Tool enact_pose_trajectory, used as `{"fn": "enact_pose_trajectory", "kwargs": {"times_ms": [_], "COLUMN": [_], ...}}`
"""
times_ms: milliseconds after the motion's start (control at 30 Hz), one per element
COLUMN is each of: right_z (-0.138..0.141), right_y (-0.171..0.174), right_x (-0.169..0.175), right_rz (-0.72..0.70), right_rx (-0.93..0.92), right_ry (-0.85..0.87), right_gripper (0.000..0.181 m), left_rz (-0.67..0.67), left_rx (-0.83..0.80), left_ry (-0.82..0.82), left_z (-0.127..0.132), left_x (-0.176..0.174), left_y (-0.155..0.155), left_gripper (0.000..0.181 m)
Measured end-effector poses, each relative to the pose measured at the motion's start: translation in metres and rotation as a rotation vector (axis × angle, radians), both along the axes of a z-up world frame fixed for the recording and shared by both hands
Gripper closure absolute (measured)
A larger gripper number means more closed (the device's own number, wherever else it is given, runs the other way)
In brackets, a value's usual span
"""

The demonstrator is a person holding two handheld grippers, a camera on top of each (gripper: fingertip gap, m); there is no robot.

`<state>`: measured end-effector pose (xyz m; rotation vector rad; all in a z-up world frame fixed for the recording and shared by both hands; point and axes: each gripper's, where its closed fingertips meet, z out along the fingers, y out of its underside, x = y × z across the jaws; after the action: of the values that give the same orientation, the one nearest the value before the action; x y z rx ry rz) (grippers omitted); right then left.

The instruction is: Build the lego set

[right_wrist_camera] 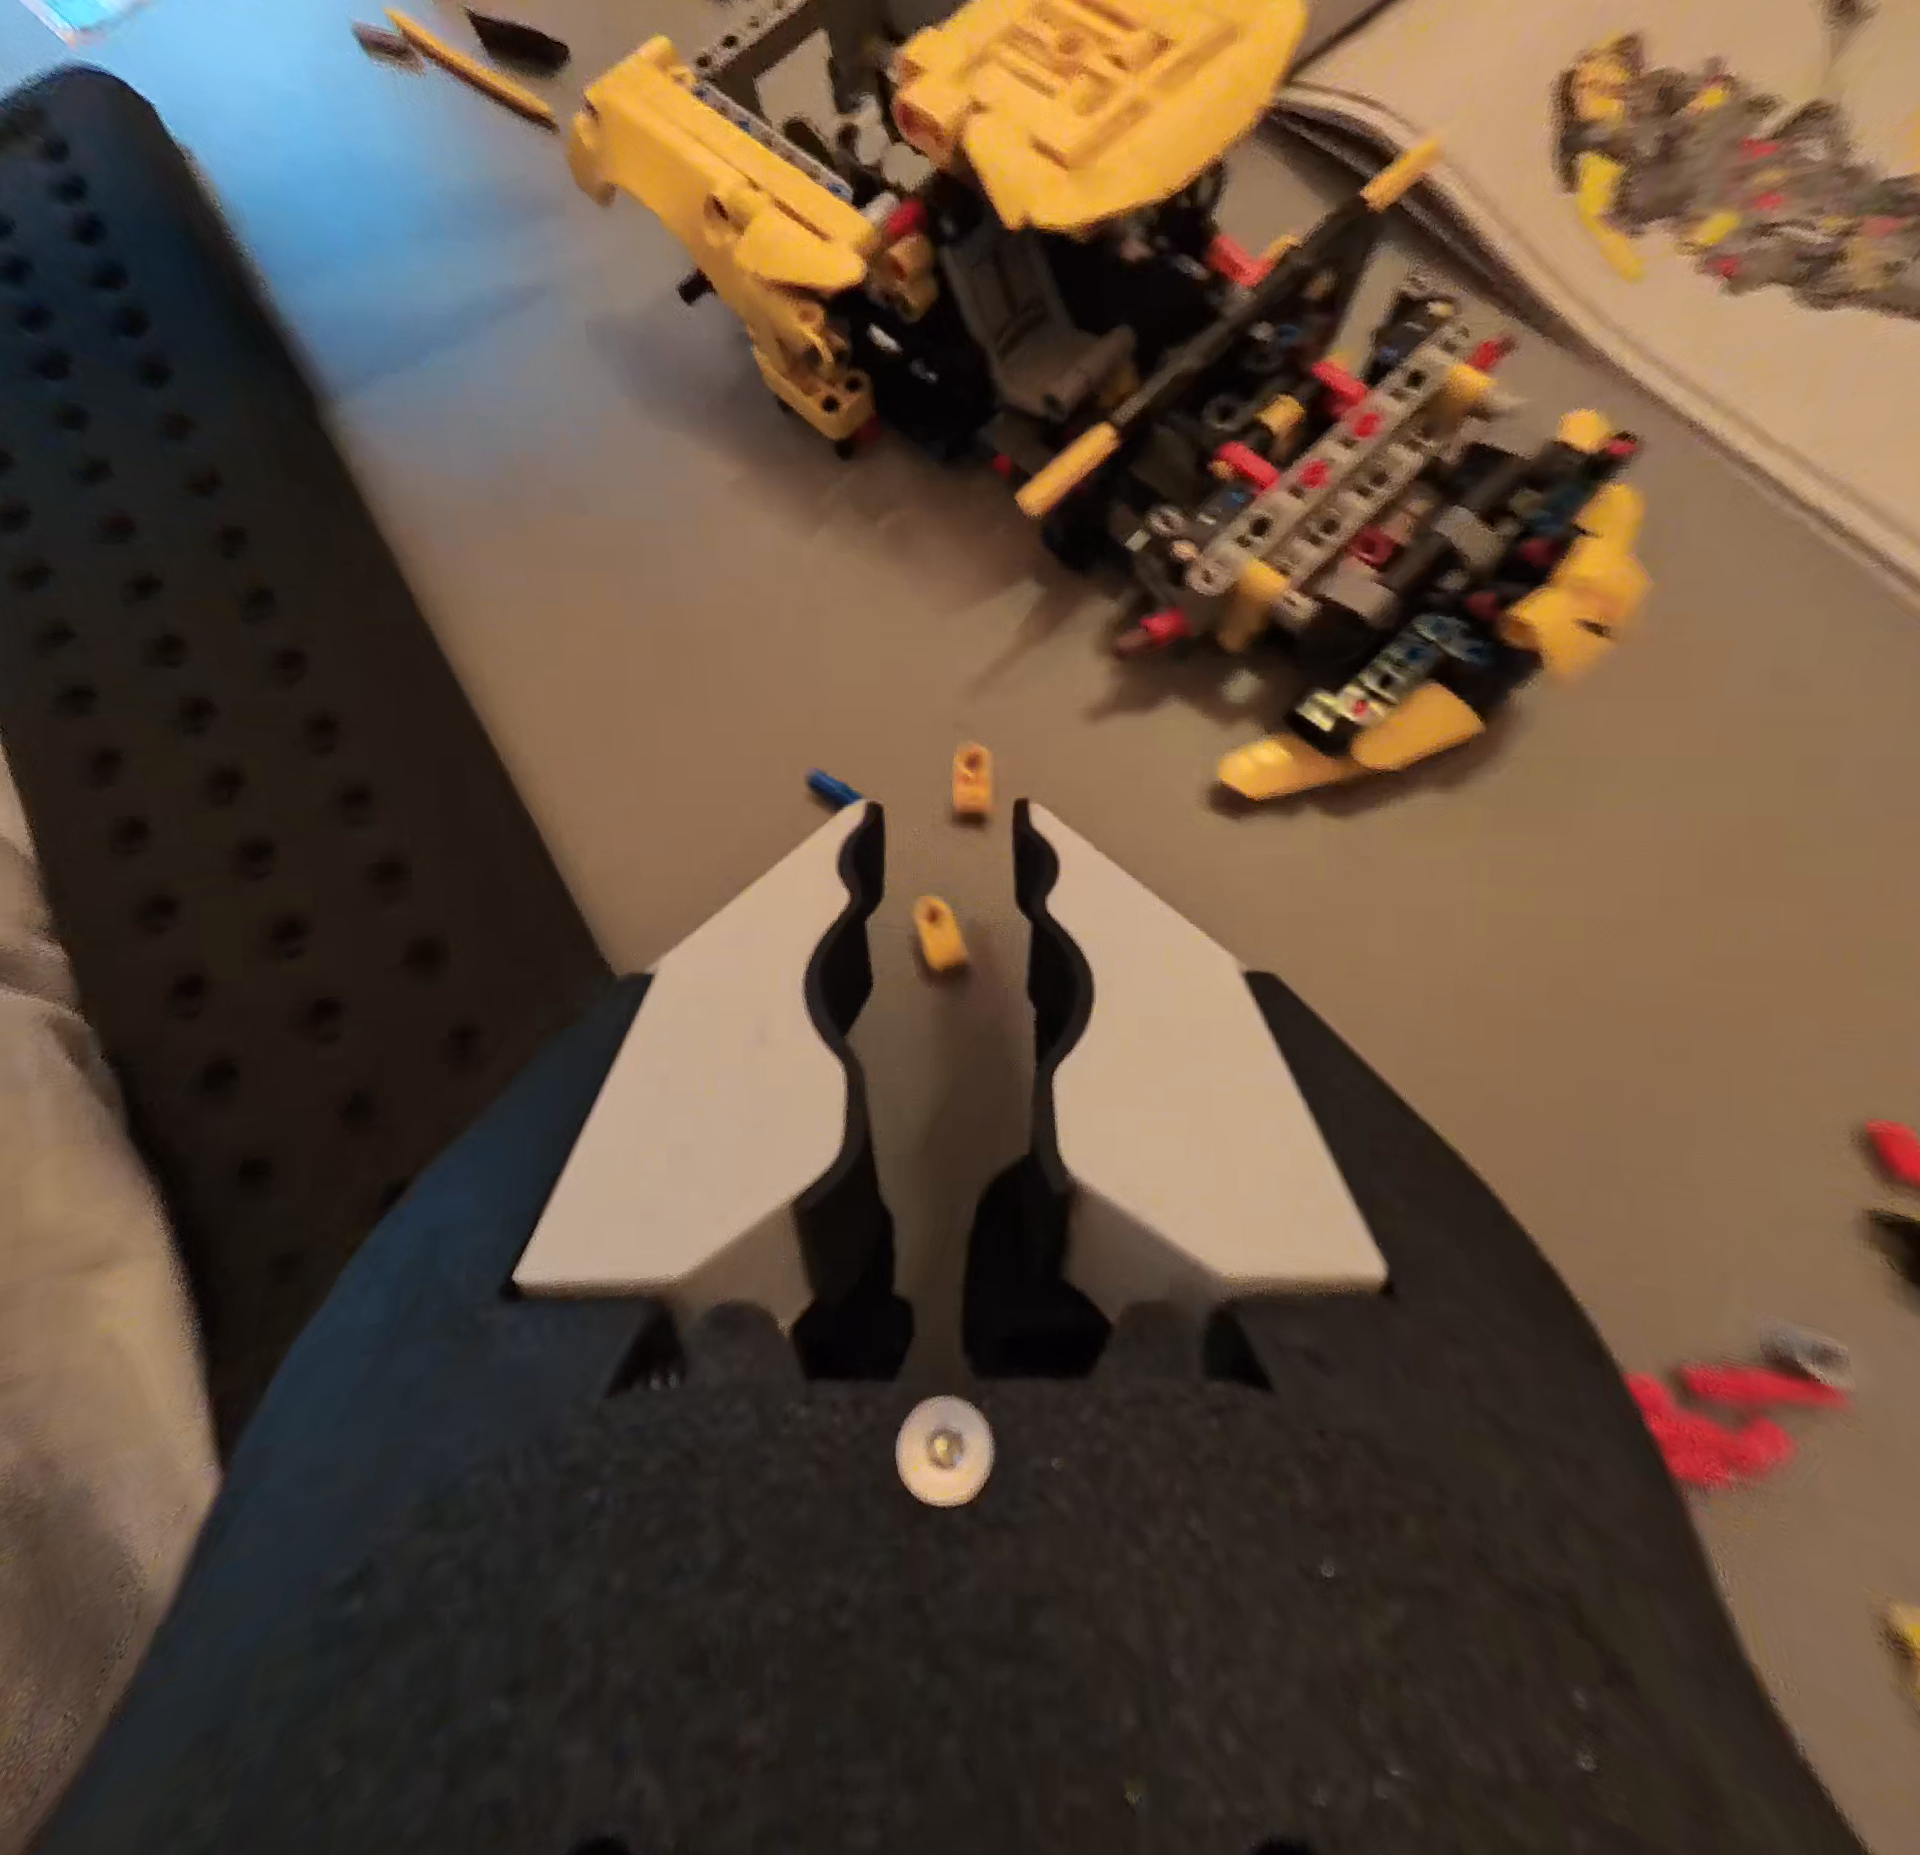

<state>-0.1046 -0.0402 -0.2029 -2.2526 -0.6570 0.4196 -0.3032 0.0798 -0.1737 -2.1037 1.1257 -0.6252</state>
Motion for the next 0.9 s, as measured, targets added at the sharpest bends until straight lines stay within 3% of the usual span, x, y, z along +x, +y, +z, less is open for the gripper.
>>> {"fn": "enact_pose_trajectory", "kwargs": {"times_ms": [167, 467, 733, 800, 900], "right_z": [-0.01, -0.022, -0.03, -0.025, 0.003], "right_y": [-0.019, 0.01, 0.021, 0.023, 0.032], "right_x": [0.035, -0.001, -0.009, -0.01, -0.018], "right_rz": [-0.022, -0.004, 0.01, 0.008, -0.021], "right_rx": [-0.037, -0.016, -0.024, -0.038, 0.021], "right_ry": [-0.034, -0.053, -0.088, -0.08, 0.072], "right_gripper": [0.153, 0.16, 0.174, 0.174, 0.174], "left_rz": [-0.019, -0.097, -0.084, -0.087, -0.095], "left_rx": [0.031, 0.133, 0.098, 0.097, 0.118], "left_ry": [-0.029, -0.054, -0.034, -0.053, -0.061], "left_z": [0.009, 0.026, 0.019, 0.02, 0.022], "left_x": [0.004, 0.028, 0.023, 0.025, 0.027], "left_y": [-0.008, -0.03, -0.037, -0.036, -0.033], "left_gripper": [0.155, 0.154, 0.154, 0.154, 0.154]}}
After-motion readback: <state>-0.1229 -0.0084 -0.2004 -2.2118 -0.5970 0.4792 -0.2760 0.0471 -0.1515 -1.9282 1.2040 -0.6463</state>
